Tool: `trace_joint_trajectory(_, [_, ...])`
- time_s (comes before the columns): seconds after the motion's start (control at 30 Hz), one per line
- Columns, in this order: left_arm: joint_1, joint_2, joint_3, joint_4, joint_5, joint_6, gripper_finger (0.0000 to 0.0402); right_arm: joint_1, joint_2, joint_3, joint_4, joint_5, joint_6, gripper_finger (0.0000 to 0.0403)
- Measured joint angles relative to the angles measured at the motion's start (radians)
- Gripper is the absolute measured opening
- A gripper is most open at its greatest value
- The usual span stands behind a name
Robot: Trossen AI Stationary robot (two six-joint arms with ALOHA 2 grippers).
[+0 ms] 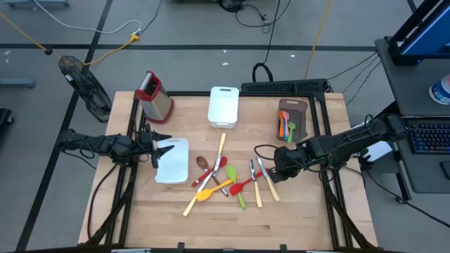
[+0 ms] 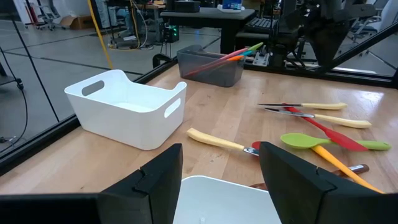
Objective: Pick & Place Kitchen Items
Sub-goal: Put the yellow knife into the top white bin
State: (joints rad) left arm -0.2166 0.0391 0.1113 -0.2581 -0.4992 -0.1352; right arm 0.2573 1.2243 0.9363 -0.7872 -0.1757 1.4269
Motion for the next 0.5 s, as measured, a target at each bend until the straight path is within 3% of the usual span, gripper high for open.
trace_joint_trajectory(0.33, [0.0, 0.0, 0.0, 0.0, 0.0, 0.007, 0.0218, 0.0, 0.0, 0.0, 0.001, 0.251, -0.005, 0.0198])
trace_joint_trajectory(0.5, [0.0, 0.0, 0.0, 0.0, -0.001, 0.009, 0.0218, 0.0, 0.0, 0.0, 0.007, 0.254, -0.006, 0.0218])
